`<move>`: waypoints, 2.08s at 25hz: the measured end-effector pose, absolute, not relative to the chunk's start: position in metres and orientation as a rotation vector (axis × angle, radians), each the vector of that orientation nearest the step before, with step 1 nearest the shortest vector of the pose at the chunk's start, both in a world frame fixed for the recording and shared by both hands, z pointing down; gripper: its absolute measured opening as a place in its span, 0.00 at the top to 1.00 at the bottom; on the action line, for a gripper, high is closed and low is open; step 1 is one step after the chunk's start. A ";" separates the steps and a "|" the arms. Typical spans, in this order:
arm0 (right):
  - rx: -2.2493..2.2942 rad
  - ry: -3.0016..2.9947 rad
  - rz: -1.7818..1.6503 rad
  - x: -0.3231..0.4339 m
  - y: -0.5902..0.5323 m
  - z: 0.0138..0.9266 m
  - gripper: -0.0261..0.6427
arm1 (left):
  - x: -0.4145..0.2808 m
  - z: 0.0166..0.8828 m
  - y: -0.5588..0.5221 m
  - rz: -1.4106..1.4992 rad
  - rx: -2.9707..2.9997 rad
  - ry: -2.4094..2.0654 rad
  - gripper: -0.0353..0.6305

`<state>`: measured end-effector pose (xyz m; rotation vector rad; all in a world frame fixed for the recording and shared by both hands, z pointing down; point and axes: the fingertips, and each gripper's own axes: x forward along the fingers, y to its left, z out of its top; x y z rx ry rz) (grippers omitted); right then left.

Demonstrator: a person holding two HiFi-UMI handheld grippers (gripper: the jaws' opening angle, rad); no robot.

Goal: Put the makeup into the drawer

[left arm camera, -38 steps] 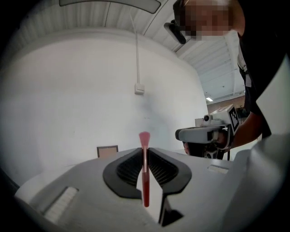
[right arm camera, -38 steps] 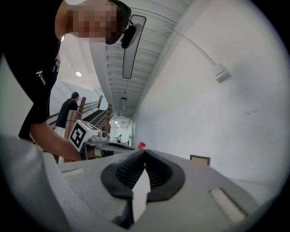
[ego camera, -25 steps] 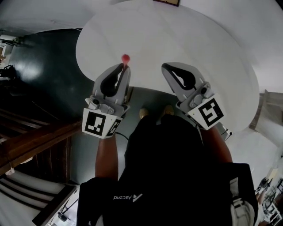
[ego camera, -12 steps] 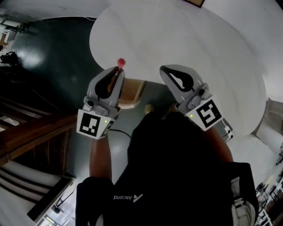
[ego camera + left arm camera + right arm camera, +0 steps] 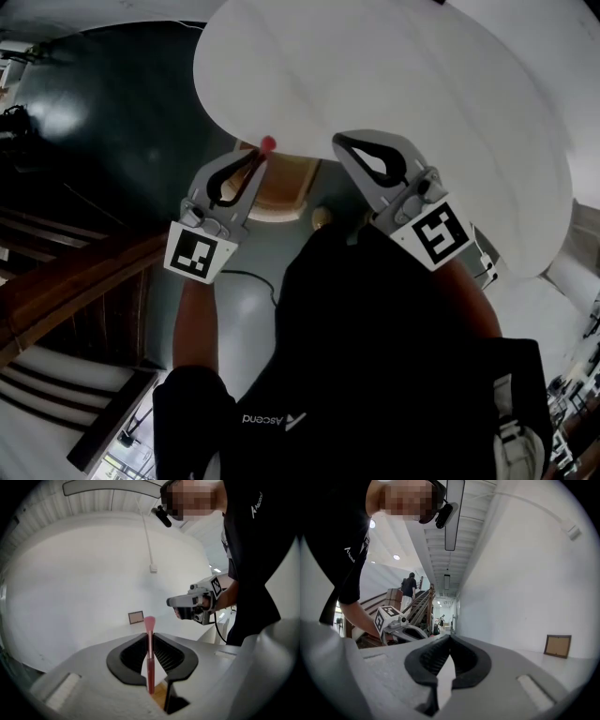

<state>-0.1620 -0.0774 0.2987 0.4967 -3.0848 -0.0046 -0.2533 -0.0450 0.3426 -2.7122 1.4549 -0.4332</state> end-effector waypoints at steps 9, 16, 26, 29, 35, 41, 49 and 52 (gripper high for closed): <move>0.546 -3.052 -0.019 -0.165 -0.080 0.308 0.96 | -0.241 0.431 -0.024 -0.834 -2.802 1.130 0.87; 0.581 -3.014 -0.033 -0.163 -0.080 0.318 0.96 | -0.243 0.504 -0.018 -1.124 -2.832 0.943 0.87; 0.601 -2.927 -0.014 -0.174 -0.059 0.345 0.96 | -0.257 0.579 -0.024 -1.371 -2.820 0.733 0.87; 0.622 -2.906 -0.005 -0.169 -0.057 0.349 0.96 | -0.258 0.605 -0.029 -1.449 -2.789 0.663 0.87; 0.652 -2.847 -0.020 -0.148 -0.054 0.358 0.96 | -0.251 0.648 -0.035 -1.589 -2.718 0.502 0.87; 0.653 -2.809 -0.020 -0.137 -0.051 0.370 0.96 | -0.238 0.676 -0.044 -1.680 -2.669 0.369 0.87; 0.649 -2.766 -0.015 -0.124 -0.054 0.383 0.96 | -0.227 0.714 -0.061 -1.741 -2.647 0.318 0.87; 0.659 -2.751 -0.012 -0.124 -0.054 0.385 0.96 | -0.230 0.728 -0.058 -1.768 -2.635 0.288 0.87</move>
